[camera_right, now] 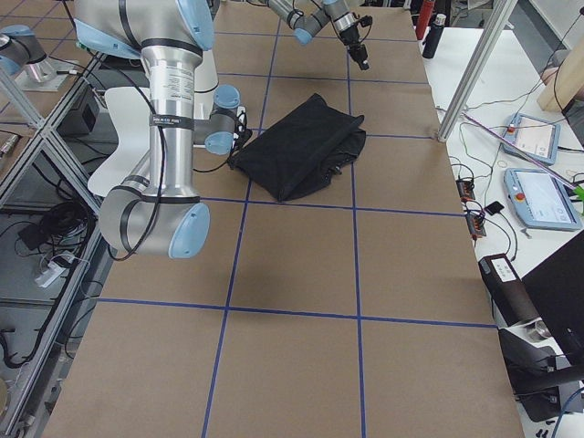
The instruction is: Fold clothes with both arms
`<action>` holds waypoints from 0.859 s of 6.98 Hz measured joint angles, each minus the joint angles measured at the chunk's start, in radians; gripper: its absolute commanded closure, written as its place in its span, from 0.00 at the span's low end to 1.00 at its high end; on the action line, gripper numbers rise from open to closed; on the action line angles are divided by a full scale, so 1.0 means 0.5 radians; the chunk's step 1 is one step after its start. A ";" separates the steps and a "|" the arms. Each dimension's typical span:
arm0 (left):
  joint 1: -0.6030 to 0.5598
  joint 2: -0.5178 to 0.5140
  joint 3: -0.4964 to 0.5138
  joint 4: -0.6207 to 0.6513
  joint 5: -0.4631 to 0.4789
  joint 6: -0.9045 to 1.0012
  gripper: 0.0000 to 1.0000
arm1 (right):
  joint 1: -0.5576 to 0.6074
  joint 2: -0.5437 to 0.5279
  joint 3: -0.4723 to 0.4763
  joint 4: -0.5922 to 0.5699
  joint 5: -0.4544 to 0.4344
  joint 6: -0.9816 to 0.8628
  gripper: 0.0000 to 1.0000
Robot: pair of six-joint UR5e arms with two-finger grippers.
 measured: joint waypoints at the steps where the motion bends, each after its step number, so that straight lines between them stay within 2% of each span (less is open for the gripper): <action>1: 0.049 0.047 -0.045 0.004 0.003 -0.022 0.44 | 0.168 0.023 -0.007 -0.001 0.013 -0.006 0.00; 3: 0.190 0.238 -0.204 0.011 0.052 -0.073 0.36 | 0.564 0.192 -0.111 -0.007 0.022 -0.041 0.00; 5: 0.358 0.340 -0.286 0.075 0.183 -0.160 0.35 | 0.867 0.367 -0.285 -0.009 0.010 -0.197 0.00; 6: 0.466 0.361 -0.337 0.189 0.274 -0.174 0.35 | 0.960 0.400 -0.342 -0.009 -0.002 -0.299 0.00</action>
